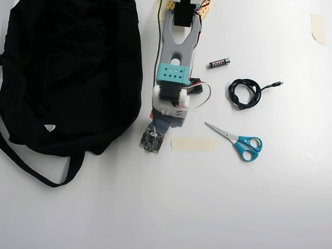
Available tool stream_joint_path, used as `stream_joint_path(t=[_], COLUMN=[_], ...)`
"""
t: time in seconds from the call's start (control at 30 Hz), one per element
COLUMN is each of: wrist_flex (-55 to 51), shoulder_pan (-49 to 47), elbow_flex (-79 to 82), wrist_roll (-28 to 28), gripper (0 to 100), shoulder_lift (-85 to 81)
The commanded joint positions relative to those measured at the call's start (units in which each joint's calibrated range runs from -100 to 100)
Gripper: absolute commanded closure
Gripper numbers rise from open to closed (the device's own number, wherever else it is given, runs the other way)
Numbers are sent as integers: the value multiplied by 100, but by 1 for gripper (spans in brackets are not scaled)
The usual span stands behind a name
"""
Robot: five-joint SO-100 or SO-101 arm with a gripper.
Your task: Put the green marker into the black bag
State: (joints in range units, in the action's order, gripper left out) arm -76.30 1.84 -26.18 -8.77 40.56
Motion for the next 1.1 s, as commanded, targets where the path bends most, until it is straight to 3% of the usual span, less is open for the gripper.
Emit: stream_joint_path(t=[0.0, 1.07], wrist_flex=[24, 7], shoulder_pan=[-101, -169], elbow_flex=[-275, -670], wrist_roll=[32, 32], gripper=[76, 76], shoulder_lift=[-47, 409])
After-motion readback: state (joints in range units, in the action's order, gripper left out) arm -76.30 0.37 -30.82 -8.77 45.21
